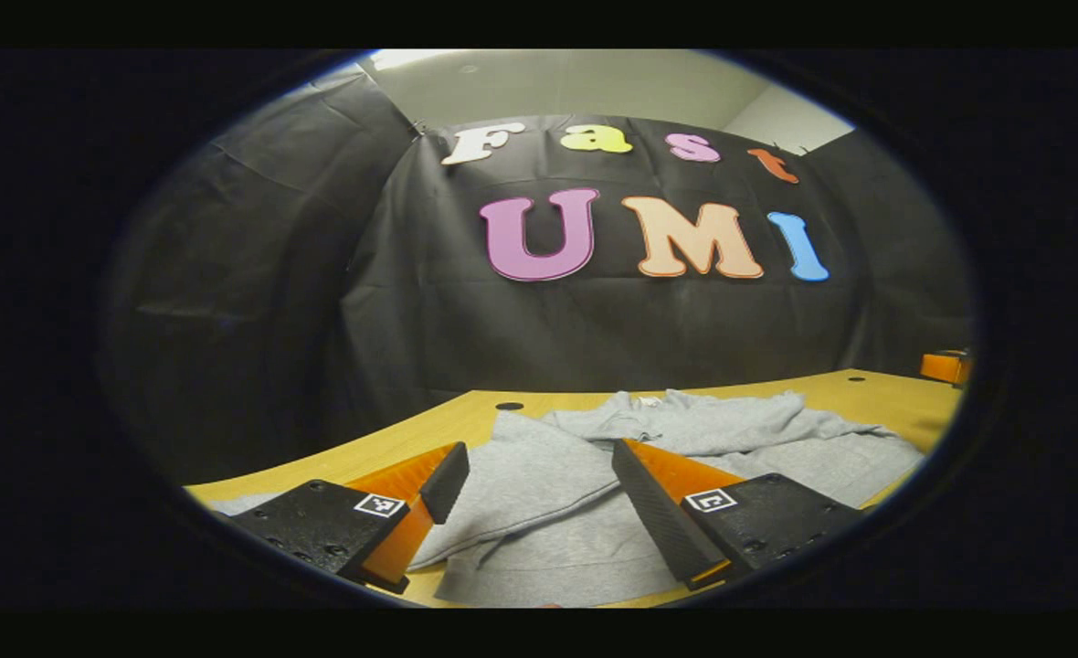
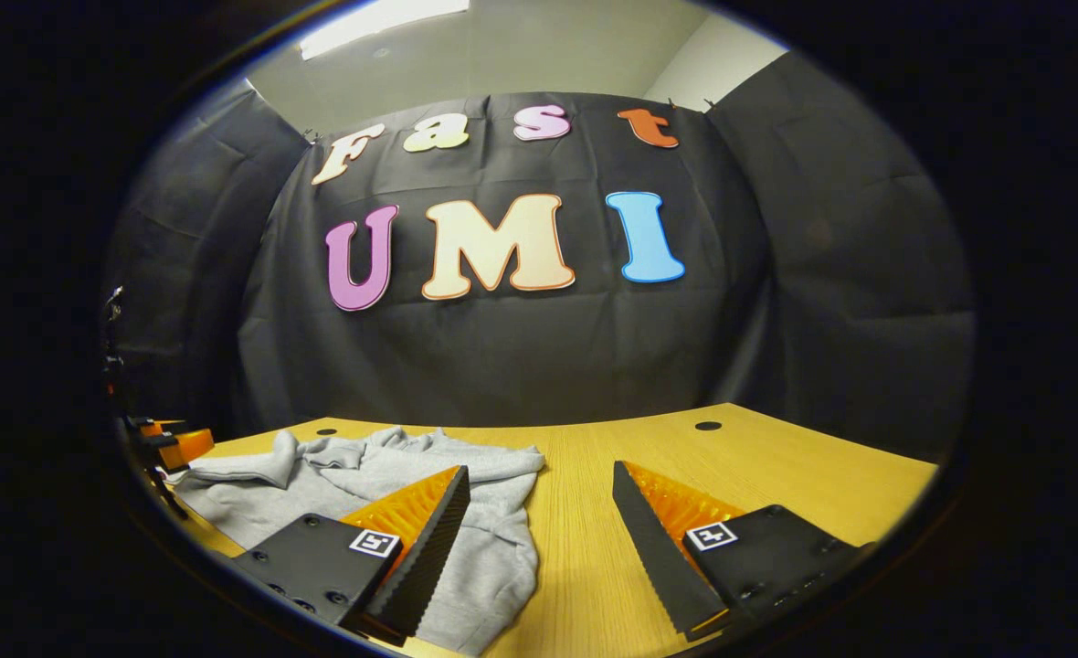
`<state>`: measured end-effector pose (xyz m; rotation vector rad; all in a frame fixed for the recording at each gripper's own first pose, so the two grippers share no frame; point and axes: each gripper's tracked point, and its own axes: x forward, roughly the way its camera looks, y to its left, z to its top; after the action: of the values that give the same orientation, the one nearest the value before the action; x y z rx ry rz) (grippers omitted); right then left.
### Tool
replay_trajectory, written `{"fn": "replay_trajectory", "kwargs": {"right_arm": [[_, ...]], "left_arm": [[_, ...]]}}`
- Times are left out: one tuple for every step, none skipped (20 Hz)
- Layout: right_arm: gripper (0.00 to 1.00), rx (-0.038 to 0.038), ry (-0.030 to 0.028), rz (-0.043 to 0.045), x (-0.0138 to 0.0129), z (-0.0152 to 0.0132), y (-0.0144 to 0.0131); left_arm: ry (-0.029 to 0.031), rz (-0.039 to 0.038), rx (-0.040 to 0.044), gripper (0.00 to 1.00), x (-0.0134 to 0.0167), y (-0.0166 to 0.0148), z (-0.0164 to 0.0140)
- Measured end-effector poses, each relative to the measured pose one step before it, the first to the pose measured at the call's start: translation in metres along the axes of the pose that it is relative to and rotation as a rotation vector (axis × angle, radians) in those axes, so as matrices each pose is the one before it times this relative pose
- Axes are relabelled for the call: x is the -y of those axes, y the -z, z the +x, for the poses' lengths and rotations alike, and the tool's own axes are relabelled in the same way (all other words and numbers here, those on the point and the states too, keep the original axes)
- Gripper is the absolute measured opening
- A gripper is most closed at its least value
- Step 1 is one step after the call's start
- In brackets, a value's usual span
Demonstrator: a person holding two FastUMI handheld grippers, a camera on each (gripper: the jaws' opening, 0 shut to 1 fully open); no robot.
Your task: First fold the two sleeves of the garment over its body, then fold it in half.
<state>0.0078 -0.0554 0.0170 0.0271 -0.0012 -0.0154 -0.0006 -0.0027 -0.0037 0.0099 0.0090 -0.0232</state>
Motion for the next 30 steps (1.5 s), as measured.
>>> {"fn": "replay_trajectory", "kwargs": {"right_arm": [[0.97, -0.00429, -0.00083, -0.0067, 0.00044, -0.00018, 0.00165], [0.98, 0.00028, -0.00023, -0.00278, 0.00044, 0.00031, 0.00158], [0.97, 0.00011, -0.00462, 0.00121, -0.00053, 0.00077, 0.00066], [0.97, 0.00144, -0.00434, 0.00305, -0.00034, -0.00074, 0.00035], [0.97, -0.00076, -0.00399, 0.00458, -0.0001, 0.00119, 0.00197], [0.97, -0.00692, -0.00089, 0.00259, 0.00178, 0.00069, 0.0046], [0.98, -0.01029, 0.00126, -0.00103, 0.00122, 0.00073, 0.00497], [0.98, -0.02152, 0.00121, 0.00476, 0.00159, -0.0003, 0.00822], [0.98, -0.00479, -0.00942, 0.01084, -0.00101, -0.00154, 0.00004], [0.98, 0.01547, -0.00141, 0.0008, -0.00013, 0.0007, -0.00368], [0.98, -0.00091, 0.00169, 0.00045, 0.00124, -0.00006, -0.0004], [0.98, -0.00399, -0.00348, -0.00169, -0.00127, 0.0022, -0.00319], [0.98, 0.00231, 0.00152, -0.00173, 0.00103, 0.0001, 0.00076], [0.94, 0.00497, 0.00709, -0.00698, 0.00056, -0.0012, -0.00168], [0.98, 0.00324, 0.00929, -0.00787, 0.0018, 0.00008, -0.00064], [0.98, 0.00321, 0.00148, -0.01011, -0.00091, -0.00091, -0.00053], [0.98, 0.00937, -0.00235, -0.01325, -0.0031, -0.0001, -0.00098], [0.97, 0.01835, -0.00011, -0.00854, -0.0014, -0.00118, -0.00363], [0.97, 0.00222, 0.00126, 0.00257, 0.00048, 0.0006, -0.00129], [0.97, -0.00647, -0.00313, 0.00109, -0.00132, 0.0004, 0.00163], [0.95, -0.00373, -0.00145, 0.00175, 0.00027, 0.00061, 0.00176], [0.95, 0.00479, -0.00092, -0.00232, -0.00068, -0.00037, -0.00156], [0.98, 0.0018, -0.00057, 0.00051, 0.00012, -0.00009, -0.00079], [0.97, -0.00108, -0.00005, 0.00087, 0.00036, 0.00109, 0.00035], [0.98, -0.00213, 0.0001, 0.00004, 0.00059, -0.00044, 0.00129], [0.98, 0.00075, -0.00021, -0.00016, 0.0, -0.00015, -0.00004], [0.98, 0.00098, -0.00098, -0.0009, -0.0005, -0.00103, -0.00065], [0.98, 0.00017, -0.00087, 0.00004, 0.00026, 0.00019, -0.00015], [0.98, 0.0001, -0.00168, 0.00003, -0.00077, -0.00028, -0.00007], [0.98, 0.00026, -0.00023, -0.00021, 0.00032, 0.00038, -0.00108]], "left_arm": [[0.00455, 0.01677, -0.00754, 0.95, -0.00092, 0.0012, -0.00016], [0.00108, 0.01776, -0.01946, 0.95, -0.00016, 0.00271, -0.0006], [0.0049, 0.01762, -0.02387, 0.95, -0.00057, 0.00463, -0.00097], [0.00303, 0.01404, -0.02608, 0.95, -0.00164, 0.0051, -0.00149], [-0.0021, 0.00793, -0.02131, 0.95, -0.00462, 0.0035, -0.00202], [-0.00372, 0.00391, -0.01906, 0.95, -0.00976, 0.00238, -0.00576], [-0.00969, 0.00048, -0.01451, 0.95, -0.0094, 0.00116, -0.00467], [-0.01194, 0.00172, -0.01304, 0.95, -0.00789, 0.00103, -0.00447], [-0.01344, 0.00466, -0.0171, 0.95, -0.00946, 0.00182, -0.00335], [-0.01177, 0.00992, -0.02193, 0.95, -0.01007, 0.00263, -0.00342], [-0.01776, 0.01241, -0.0229, 0.95, -0.01135, 0.00241, -0.00489], [-0.01798, 0.01604, -0.01635, 0.95, -0.01255, 0.00234, -0.00411], [-0.01952, 0.01659, -0.02047, 0.95, -0.01264, 0.00178, -0.00489], [-0.0183, 0.01674, -0.01927, 0.95, -0.01196, 0.00167, -0.00459], [-0.01535, 0.01089, -0.01659, 0.94, -0.01143, 0.00165, -0.00432], [-0.00566, 0.00339, -0.02315, 0.94, -0.00881, 0.00208, -0.00517], [0.00581, -0.00584, -0.02912, 0.94, -0.00606, 0.00469, -0.00446], [0.00971, -0.01368, -0.03187, 0.94, -0.00422, 0.00614, -0.00469], [0.00769, -0.01023, -0.0251, 0.94, -0.00481, 0.00448, -0.00307], [0.00107, -0.00339, -0.02241, 0.94, -0.00643, 0.00471, -0.00219], [-0.00522, 0.00318, -0.02037, 0.95, -0.00672, 0.00443, -0.0018], [-0.00556, 0.00164, -0.02561, 0.95, -0.00668, 0.00643, -0.00208], [0.00249, -0.00016, -0.02967, 0.94, -0.00475, 0.00723, 0.00069], [0.00283, 0.00224, -0.03418, 0.94, -0.00457, 0.00915, -0.00012], [0.00287, 0.00219, -0.03948, 0.95, -0.00263, 0.0098, 0.00192], [0.00884, 0.00367, -0.03349, 0.95, -0.00107, 0.00852, 0.00211], [0.00662, -0.0046, -0.03142, 0.95, -0.00125, 0.0075, 0.00184], [0.0148, -0.00568, -0.02762, 0.95, 0.00128, 0.00815, 0.0018], [0.02469, -0.01223, -0.03397, 0.95, 0.00432, 0.00748, 0.00492], [0.00062, -0.00677, -0.02009, 0.95, -0.00224, 0.00482, 0.00336]]}}
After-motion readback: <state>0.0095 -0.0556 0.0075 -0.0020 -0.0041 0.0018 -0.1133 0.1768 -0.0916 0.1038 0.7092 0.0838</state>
